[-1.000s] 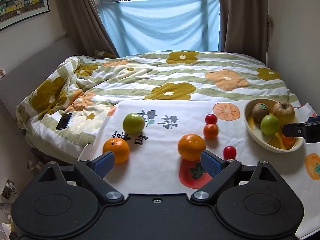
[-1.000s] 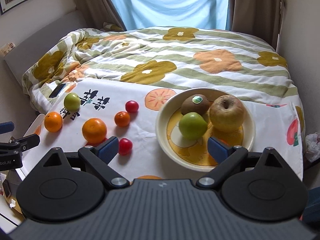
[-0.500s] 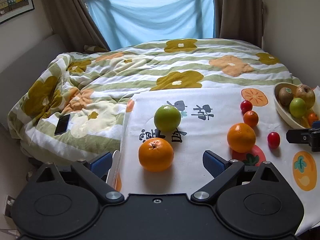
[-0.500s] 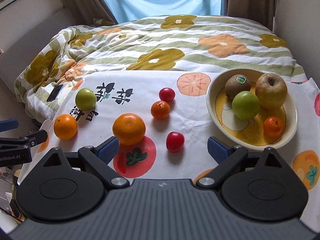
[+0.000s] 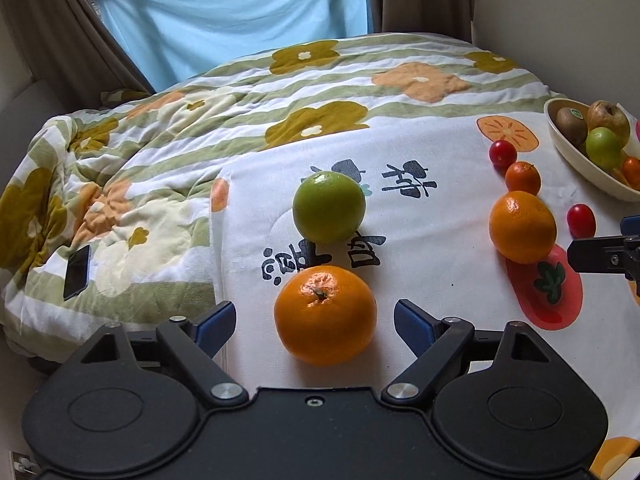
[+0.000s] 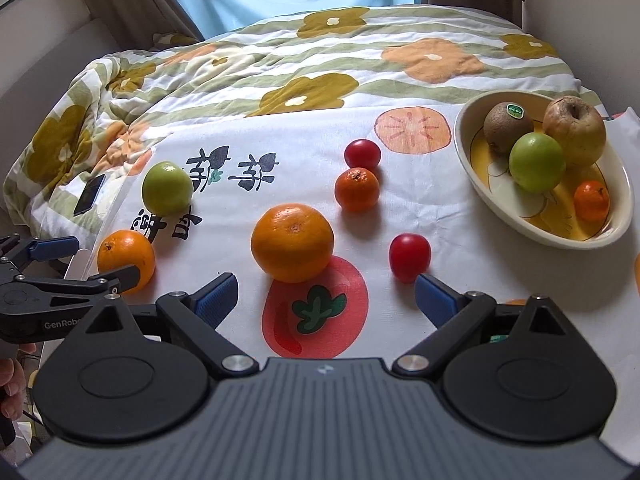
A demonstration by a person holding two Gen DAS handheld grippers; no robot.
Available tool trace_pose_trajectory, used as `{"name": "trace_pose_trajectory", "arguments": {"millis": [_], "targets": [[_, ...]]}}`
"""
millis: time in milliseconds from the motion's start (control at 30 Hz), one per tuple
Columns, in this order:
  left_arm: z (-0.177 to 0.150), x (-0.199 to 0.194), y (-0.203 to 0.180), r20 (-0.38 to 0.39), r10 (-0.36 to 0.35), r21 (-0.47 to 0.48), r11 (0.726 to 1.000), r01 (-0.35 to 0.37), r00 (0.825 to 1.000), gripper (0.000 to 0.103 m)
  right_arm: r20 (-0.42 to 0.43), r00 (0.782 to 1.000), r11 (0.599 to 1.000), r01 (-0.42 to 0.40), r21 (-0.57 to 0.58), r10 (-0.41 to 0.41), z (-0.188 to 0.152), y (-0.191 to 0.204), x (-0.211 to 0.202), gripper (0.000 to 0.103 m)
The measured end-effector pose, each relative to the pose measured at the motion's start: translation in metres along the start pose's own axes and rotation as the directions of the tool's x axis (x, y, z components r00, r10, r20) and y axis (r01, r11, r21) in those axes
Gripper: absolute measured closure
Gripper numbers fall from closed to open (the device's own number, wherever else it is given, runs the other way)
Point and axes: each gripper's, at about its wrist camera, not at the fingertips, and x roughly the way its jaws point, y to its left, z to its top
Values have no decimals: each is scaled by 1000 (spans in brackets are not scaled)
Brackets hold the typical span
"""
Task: Organize fruits
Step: 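Reach for and grasp the large orange with the left gripper, then grasp the large orange with the right gripper while the left gripper grasps the tangerine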
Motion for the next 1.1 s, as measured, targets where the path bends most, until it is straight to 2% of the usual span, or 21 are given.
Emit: {"name": "trace_pose_trajectory", "arguments": {"millis": [133, 300, 567, 667, 933, 1100], "targets": [[-2, 12, 4, -21, -34, 1, 999, 34, 999, 23, -10, 1000, 1000, -2, 8, 3, 0, 4, 11, 0], [-3, 18, 9, -31, -81, -11, 997, 81, 996, 36, -27, 1000, 1000, -11, 18, 11, 2, 5, 23, 0], [-5, 18, 8, -21, -89, 13, 996, 90, 996, 37, -26, 1000, 1000, -14, 18, 14, 8, 9, 35, 0], [-5, 17, 9, -21, -93, 16, 996, 93, 995, 38, -35, 999, 1000, -15, 3, 15, 9, 12, 39, 7], [-9, 14, 9, -22, -88, 11, 996, 89, 996, 38, -37, 999, 999, -21, -30, 20, 12, 15, 48, 8], [-14, 10, 10, -22, -82, 6, 997, 82, 996, 38, -39, 999, 999, -35, -40, 34, 15, 18, 55, 17]]}}
